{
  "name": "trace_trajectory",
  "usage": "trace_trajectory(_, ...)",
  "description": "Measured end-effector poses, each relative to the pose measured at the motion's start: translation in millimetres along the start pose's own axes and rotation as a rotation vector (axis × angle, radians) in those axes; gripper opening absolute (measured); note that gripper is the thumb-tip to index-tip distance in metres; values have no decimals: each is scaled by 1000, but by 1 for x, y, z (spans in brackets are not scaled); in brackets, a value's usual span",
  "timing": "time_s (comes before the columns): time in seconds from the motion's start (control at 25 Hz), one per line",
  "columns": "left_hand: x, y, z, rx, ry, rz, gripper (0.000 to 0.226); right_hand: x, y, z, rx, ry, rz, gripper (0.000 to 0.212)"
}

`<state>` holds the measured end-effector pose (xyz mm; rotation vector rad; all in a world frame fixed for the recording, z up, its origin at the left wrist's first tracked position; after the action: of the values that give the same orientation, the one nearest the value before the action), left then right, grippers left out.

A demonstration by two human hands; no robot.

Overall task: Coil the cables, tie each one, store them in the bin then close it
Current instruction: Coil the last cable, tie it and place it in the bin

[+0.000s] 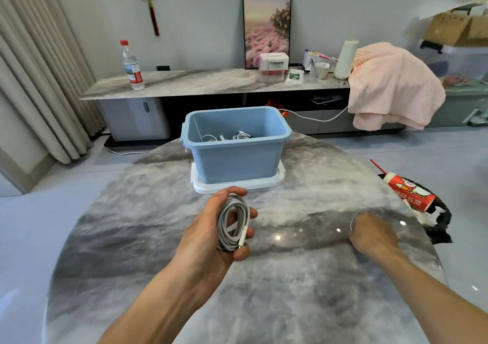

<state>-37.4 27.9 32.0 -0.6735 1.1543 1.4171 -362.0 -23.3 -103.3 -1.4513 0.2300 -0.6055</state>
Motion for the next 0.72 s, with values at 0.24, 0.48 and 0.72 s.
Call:
trace_trajectory(0.24, -13, -11, -2, -52, 61, 21, 33, 97, -97, 56, -59, -463, -583, 14)
trace_trajectory(0.48, -32, -30, -2, -141, 161, 64, 28, 113, -194, 147, 420, -1147, -1051, 18)
trace_trajectory(0.72, -34, -31, 1, -143, 207, 76, 27, 112, -181, 147, 536, -1202, -914, 4)
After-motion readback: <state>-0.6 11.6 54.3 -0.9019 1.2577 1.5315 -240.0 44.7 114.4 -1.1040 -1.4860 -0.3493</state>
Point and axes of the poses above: each hand's wrist, its own z-axis away from the middle knuckle, its own y-axis out of the palm, x = y × z, the point moved 1 cm from there along -z, towards the middle knuckle, and after that the axes turned 11 degrees about -z, right-handed, at the moved point
